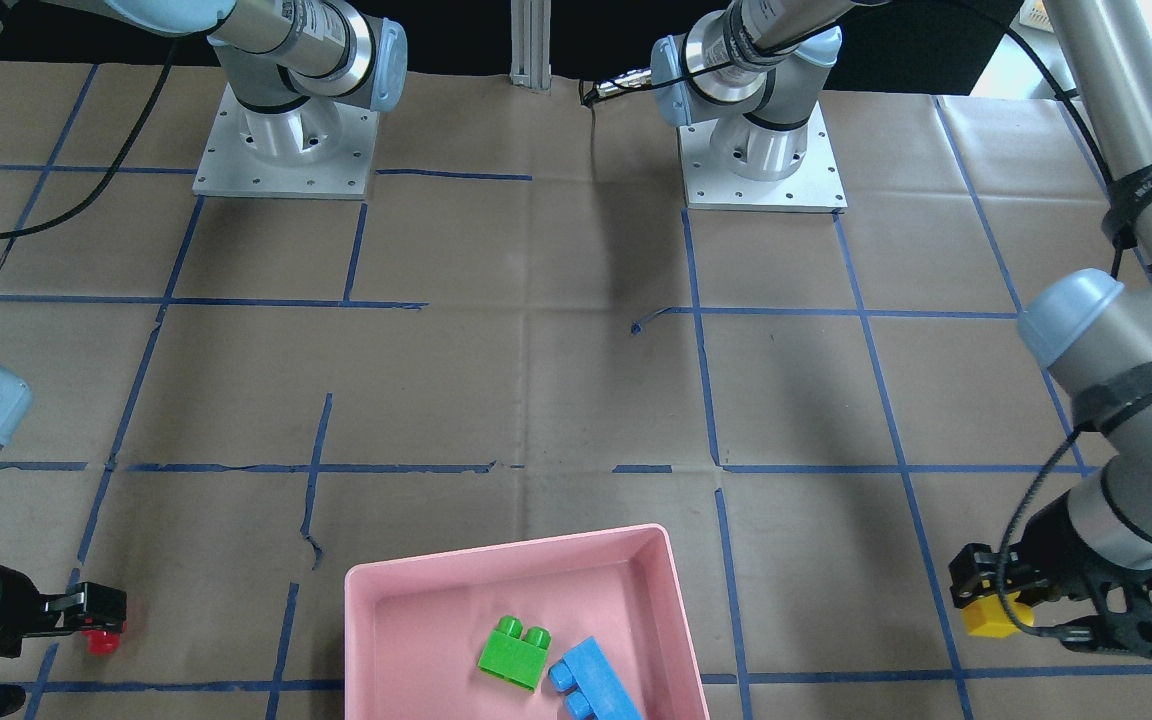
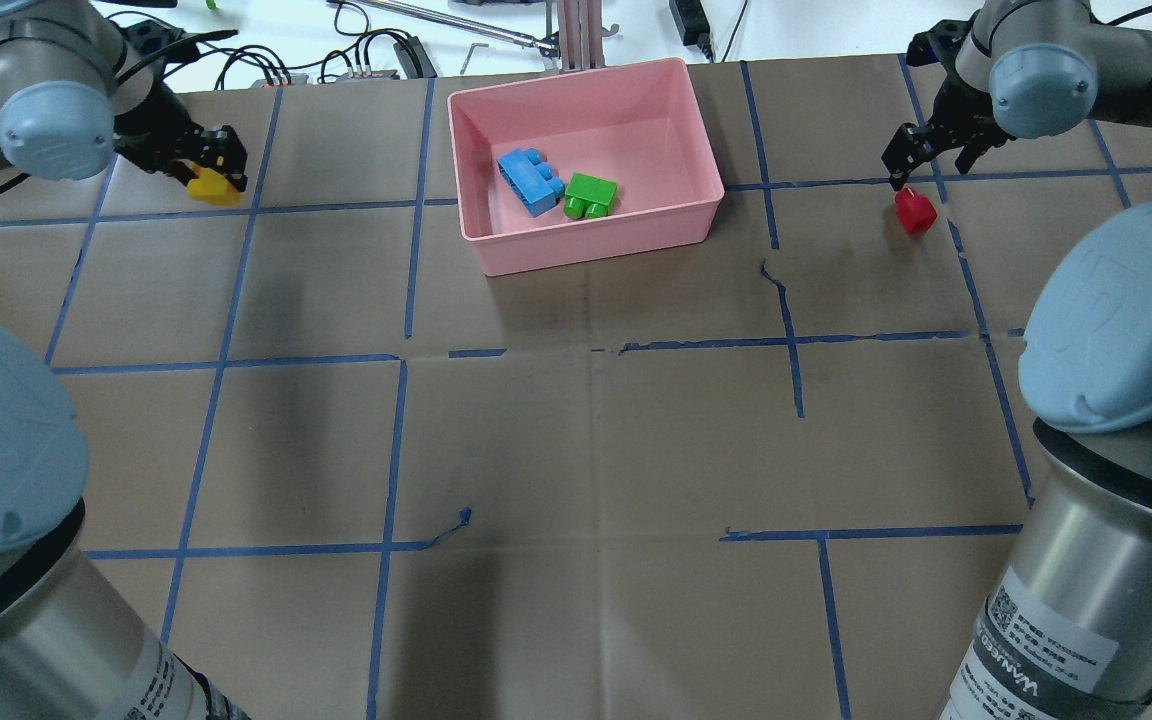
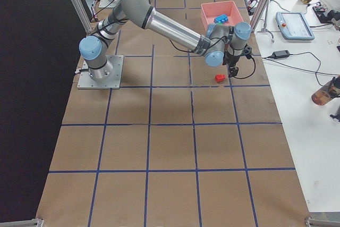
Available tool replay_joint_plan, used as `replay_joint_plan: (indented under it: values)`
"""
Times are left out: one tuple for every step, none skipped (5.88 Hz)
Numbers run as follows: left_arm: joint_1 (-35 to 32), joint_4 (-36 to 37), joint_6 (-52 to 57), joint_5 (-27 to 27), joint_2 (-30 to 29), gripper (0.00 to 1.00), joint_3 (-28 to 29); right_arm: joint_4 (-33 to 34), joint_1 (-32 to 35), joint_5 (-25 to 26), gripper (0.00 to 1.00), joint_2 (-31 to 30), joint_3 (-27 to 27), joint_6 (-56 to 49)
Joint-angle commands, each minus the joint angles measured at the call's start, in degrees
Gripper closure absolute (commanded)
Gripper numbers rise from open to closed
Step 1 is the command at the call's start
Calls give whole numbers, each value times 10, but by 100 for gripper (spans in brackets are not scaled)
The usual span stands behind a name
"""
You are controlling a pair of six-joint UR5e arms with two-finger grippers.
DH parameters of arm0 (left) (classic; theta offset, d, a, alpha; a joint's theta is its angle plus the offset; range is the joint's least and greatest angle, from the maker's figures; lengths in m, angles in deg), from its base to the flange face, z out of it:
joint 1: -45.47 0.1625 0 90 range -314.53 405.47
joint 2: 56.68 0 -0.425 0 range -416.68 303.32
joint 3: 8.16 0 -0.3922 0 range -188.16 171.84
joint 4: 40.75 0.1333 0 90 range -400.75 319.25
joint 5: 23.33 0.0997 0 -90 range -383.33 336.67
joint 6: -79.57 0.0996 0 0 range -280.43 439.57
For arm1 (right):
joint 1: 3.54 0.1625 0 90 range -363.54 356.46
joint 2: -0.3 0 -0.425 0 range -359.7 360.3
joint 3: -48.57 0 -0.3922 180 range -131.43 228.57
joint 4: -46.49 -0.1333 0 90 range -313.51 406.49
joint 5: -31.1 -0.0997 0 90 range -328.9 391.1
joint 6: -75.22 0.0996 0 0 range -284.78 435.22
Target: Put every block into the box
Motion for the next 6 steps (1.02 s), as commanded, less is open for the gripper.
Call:
replay_joint_plan:
  values:
    - [-140, -7, -1, 2, -16, 100, 67, 0, -1, 2, 8, 10, 14, 3]
    - [-204, -1, -1, -5, -39, 100, 73, 1, -1, 2, 35, 17, 16, 4]
    - [-239, 1, 4, 2, -46, 100, 71, 1, -1, 1, 58, 15, 11, 6]
    - [-244, 0, 4, 6, -50, 58, 67, 16, -1, 0, 75, 12, 10, 7]
    - [-243, -8, 5, 8, -46, 1, 70, 43, 0, -2, 85, 12, 10, 4]
    - [-245, -23, 3, 9, -25, 0, 62, 42, 0, -4, 90, 11, 9, 3]
